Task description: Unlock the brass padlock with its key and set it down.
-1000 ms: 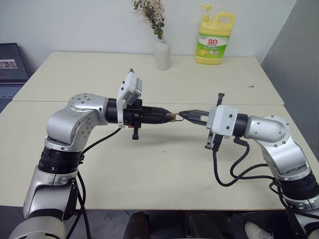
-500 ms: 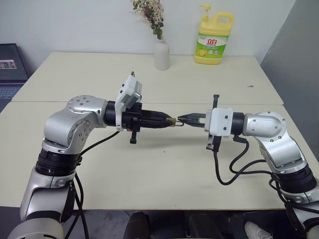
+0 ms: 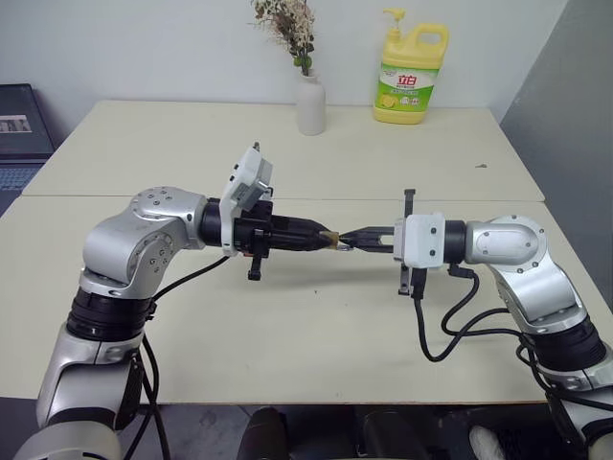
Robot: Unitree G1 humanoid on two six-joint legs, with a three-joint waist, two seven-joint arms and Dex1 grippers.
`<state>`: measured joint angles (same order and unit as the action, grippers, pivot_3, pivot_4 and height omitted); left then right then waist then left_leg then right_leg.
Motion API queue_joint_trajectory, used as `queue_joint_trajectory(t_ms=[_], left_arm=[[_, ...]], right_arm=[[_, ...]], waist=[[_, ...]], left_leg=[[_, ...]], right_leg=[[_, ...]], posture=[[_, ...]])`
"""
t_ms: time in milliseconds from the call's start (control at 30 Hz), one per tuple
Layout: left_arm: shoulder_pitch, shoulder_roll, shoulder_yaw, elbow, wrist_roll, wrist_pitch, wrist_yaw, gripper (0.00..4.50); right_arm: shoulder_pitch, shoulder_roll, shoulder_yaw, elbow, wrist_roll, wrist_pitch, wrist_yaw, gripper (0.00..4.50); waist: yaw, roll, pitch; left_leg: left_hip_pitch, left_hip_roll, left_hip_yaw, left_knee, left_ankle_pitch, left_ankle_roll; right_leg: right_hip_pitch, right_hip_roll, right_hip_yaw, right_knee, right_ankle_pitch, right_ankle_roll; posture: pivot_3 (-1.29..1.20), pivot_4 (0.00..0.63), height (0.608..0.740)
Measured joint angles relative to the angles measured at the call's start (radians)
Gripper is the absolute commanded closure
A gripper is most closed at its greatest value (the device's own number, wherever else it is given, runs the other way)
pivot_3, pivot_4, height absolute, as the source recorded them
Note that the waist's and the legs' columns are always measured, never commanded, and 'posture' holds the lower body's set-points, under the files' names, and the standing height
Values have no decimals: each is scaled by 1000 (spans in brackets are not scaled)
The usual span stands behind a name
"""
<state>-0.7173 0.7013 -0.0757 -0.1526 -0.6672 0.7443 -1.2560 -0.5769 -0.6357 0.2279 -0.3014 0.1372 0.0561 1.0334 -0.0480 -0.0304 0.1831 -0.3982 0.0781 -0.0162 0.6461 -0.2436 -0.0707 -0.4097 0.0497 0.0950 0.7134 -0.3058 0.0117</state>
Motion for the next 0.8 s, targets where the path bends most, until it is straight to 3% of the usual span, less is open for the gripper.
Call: queue_joint_trajectory(t_ms=[600,800], left_arm=[[-2,3,7,0,-54,56,5,4324],[9,13,9,12,-27,51,49,4324]], right_arm=[[43,-14,10,-7,-1,4,21,4500],[139,-152,2,-10,-47,5,54,4500]], waist=[[-1,0,0],[7,0,0]], left_leg=[[0,0,0,0,0,0],[0,0,0,0,0,0]], right_leg=[[0,0,0,0,0,0],[0,0,0,-1,0,0]], posture=[[0,150,740],[0,150,740]])
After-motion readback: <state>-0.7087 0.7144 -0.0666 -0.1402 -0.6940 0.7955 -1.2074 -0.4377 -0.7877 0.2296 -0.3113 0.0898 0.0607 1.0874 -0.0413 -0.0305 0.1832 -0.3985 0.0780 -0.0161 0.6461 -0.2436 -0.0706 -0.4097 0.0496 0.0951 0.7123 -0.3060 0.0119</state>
